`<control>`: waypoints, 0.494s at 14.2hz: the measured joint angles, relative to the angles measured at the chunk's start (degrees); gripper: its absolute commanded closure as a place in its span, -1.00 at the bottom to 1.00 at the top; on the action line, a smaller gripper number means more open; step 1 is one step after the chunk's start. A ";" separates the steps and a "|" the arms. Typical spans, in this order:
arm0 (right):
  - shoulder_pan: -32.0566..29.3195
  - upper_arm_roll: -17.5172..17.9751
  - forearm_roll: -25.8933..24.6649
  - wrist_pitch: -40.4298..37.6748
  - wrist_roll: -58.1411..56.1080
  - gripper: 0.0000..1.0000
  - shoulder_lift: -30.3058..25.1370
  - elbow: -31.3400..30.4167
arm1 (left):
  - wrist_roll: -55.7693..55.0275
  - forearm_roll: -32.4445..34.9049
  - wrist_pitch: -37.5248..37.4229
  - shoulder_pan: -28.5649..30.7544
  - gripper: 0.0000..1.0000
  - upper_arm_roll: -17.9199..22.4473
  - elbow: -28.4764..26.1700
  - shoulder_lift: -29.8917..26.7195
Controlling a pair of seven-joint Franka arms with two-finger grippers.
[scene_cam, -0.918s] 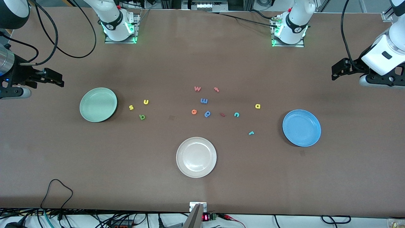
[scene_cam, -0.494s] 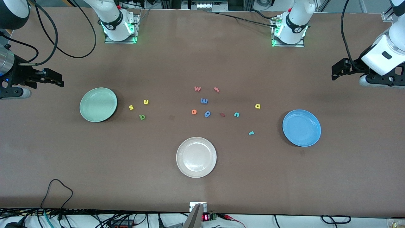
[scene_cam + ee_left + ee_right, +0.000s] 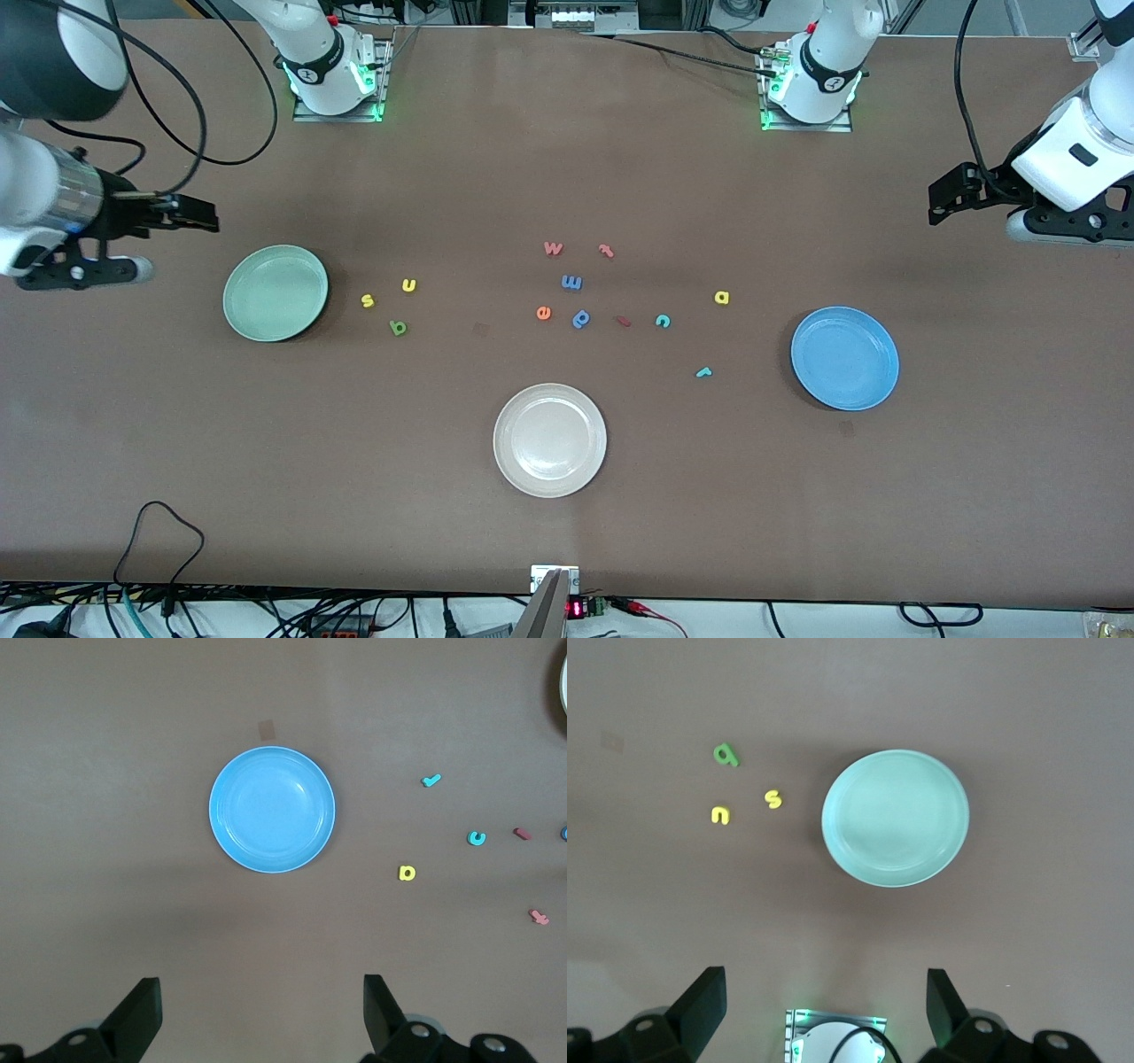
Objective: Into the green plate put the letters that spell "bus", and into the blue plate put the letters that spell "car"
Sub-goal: 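Reach the right gripper toward the yellow s beside the green plate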
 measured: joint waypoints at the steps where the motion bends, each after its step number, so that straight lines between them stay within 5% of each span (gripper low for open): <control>1: 1.06 0.08 0.19 2.52 0.08 -1.00 0.22 -2.07 | 0.00 0.00 0.00 0.00 -1.00 0.00 0.00 0.00; 7: 7.72 0.41 0.42 29.76 2.71 -1.00 -1.25 -24.72 | 0.00 0.00 -0.01 0.00 -1.00 0.00 0.00 0.01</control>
